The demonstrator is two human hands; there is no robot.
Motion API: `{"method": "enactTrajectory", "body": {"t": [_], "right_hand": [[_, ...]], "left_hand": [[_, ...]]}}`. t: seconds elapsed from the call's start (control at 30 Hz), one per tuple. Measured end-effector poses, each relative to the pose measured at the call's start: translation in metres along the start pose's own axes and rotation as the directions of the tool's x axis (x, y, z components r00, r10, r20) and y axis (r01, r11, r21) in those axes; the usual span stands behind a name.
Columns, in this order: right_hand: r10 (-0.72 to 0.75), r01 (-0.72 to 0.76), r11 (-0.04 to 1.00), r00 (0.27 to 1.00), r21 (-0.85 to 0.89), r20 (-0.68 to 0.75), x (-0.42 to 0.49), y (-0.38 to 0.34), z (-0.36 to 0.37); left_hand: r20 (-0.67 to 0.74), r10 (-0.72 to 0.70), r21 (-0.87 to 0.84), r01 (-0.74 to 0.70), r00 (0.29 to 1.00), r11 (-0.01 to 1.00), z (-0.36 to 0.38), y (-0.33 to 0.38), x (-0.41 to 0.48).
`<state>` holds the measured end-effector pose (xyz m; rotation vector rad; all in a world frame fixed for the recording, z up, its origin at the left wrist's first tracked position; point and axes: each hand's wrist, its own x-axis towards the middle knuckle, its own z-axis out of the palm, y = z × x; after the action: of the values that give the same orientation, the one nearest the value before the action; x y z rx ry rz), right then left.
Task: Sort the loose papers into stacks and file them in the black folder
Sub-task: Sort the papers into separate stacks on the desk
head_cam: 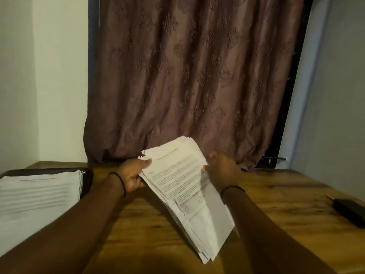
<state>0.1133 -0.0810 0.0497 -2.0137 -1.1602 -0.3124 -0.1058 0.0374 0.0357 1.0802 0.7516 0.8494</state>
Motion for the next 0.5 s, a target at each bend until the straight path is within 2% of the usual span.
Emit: {"method": "enactTrajectory", "body": {"t": [0.03,0.1,0.23,0.4,0.5], "right_hand": [[-0.003,0.004,1.000,0.999,0.026,-0.048,-0.004,-0.008,0.009],[-0.056,0.059,0.995,0.998,0.077,-0.040,-0.014,-0.028,0.034],[-0.204,0.199,0.979,0.972,0.052,0.120,-0.038,-0.054,0.083],[-0.164,0.126,0.983,0.930,0.134,0.328,-0.048,-0.045,0.109],[-0.202,0.151,0.975,0.906,0.163,0.372,-0.047,-0.041,0.108]], "left_hand": [[-0.027,0.001,-0.037,-0.002,1.000,0.999,0.001,-0.011,0.003],[-0.068,-0.008,-0.086,0.003,0.998,0.996,0.003,-0.032,0.006],[-0.121,-0.041,-0.137,0.025,0.992,0.990,-0.002,-0.062,0.016],[-0.008,-0.117,-0.171,0.114,0.993,0.979,-0.015,-0.068,0.026],[0.035,-0.145,-0.220,0.149,0.989,0.964,-0.019,-0.066,0.030]]}}
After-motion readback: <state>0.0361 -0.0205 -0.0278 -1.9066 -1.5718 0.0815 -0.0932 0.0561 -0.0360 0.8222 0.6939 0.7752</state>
